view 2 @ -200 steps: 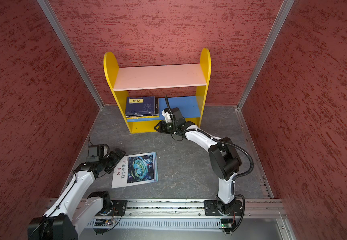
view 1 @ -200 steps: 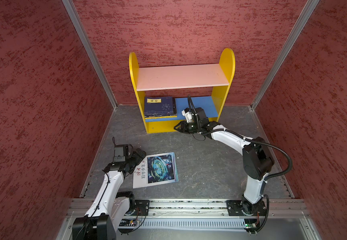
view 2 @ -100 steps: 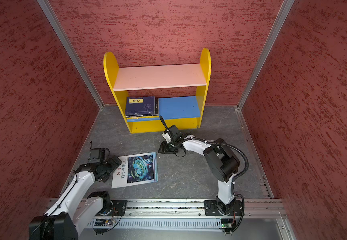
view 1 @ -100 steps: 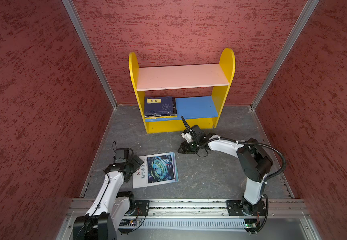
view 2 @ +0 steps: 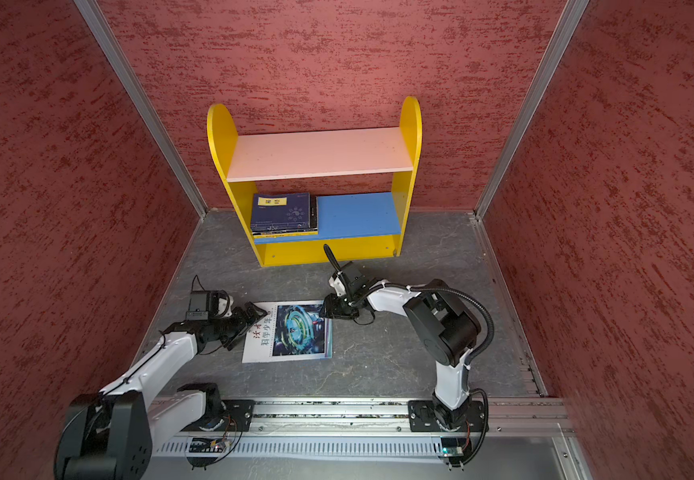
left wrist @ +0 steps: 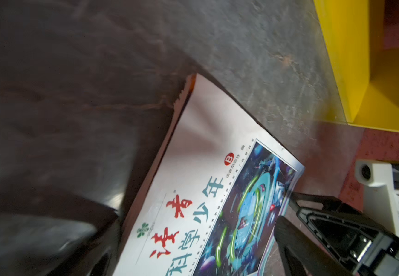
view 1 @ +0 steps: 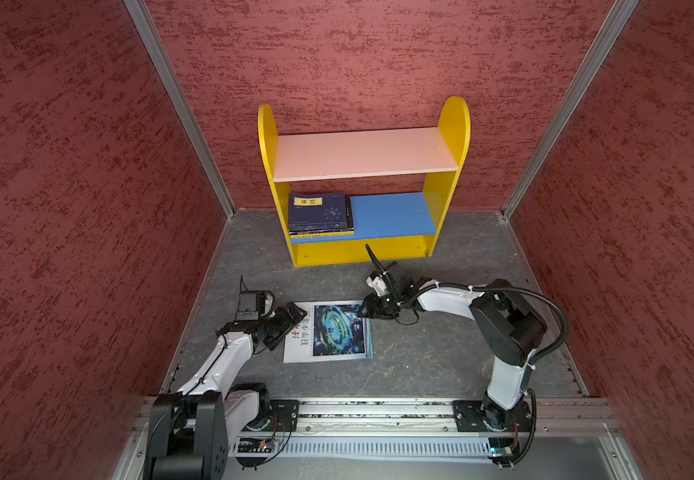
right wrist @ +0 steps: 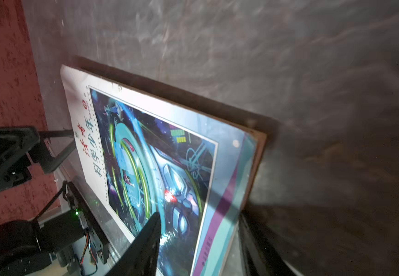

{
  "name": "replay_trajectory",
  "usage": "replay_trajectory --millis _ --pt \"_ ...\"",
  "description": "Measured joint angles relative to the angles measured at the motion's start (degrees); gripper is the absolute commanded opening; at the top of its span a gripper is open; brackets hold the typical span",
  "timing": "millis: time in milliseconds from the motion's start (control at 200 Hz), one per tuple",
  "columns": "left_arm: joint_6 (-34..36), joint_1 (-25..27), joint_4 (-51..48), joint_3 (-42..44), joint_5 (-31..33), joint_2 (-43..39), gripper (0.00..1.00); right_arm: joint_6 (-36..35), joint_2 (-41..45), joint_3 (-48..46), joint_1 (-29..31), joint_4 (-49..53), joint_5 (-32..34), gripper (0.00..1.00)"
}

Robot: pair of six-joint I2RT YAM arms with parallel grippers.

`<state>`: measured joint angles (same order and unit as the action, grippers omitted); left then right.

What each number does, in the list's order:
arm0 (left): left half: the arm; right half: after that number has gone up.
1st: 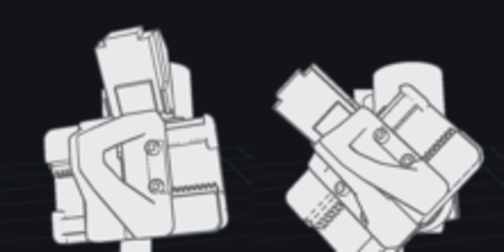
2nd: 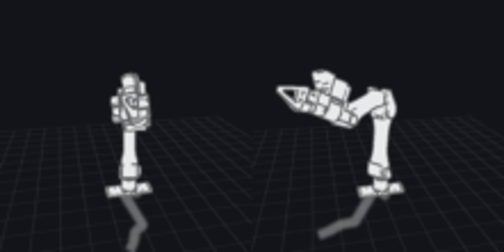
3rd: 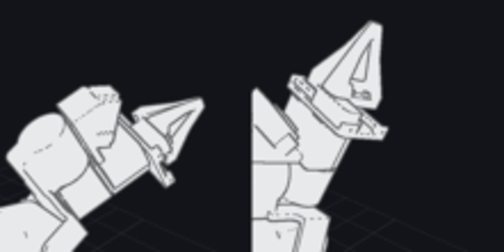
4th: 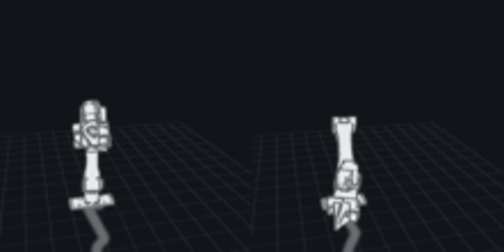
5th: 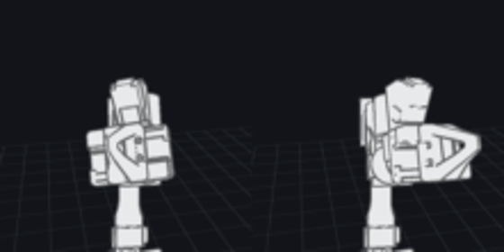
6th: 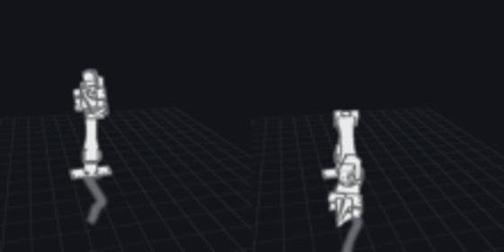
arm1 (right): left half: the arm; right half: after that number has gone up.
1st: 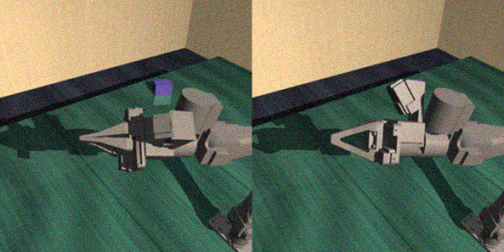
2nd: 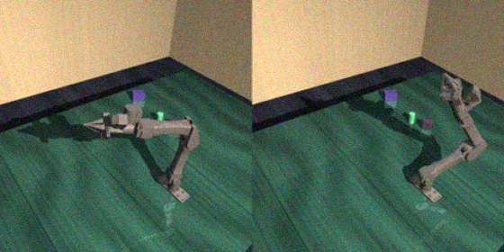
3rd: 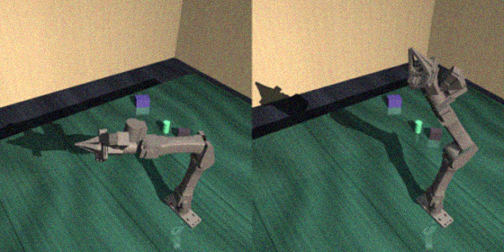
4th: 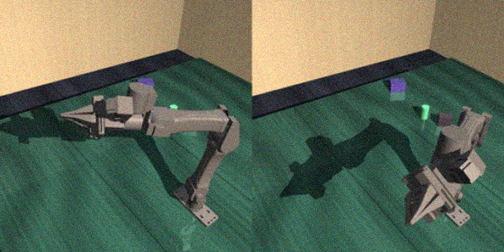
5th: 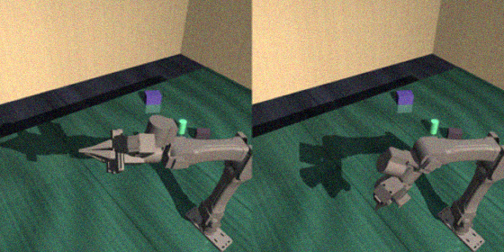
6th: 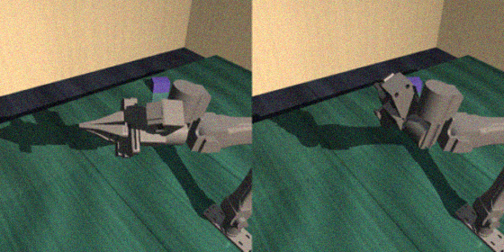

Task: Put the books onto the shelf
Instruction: 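Grasp opposite edges of the white-covered book with both grippers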

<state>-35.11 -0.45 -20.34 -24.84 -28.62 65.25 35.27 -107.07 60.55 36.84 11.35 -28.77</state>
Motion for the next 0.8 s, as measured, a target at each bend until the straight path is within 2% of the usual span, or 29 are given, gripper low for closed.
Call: replay_trajectory --millis 110,210,341,446,802 --pt "0.6 5.5 3.7 -3.6 -4.9 7.3 0.99 1.1 0.0 0.3 -4.5 -1.7 2.6 0.54" --pt "2.1 10.1 2.1 -8.2 -7.8 12.6 0.99 2.8 0.0 1.2 -7.5 -4.8 3.7 0.54" --pt "3.6 12.8 0.2 -15.2 -9.7 16.9 0.98 3.9 0.5 2.9 -9.0 -7.5 4.9 0.54" --pt "3.7 12.7 1.6 -17.8 -10.0 17.4 0.92 3.9 2.1 2.9 -8.9 -7.6 6.0 0.55" --pt "3.4 12.6 3.5 -18.7 -9.1 18.1 0.53 6.4 4.6 -2.2 -8.8 -8.3 9.8 0.59"
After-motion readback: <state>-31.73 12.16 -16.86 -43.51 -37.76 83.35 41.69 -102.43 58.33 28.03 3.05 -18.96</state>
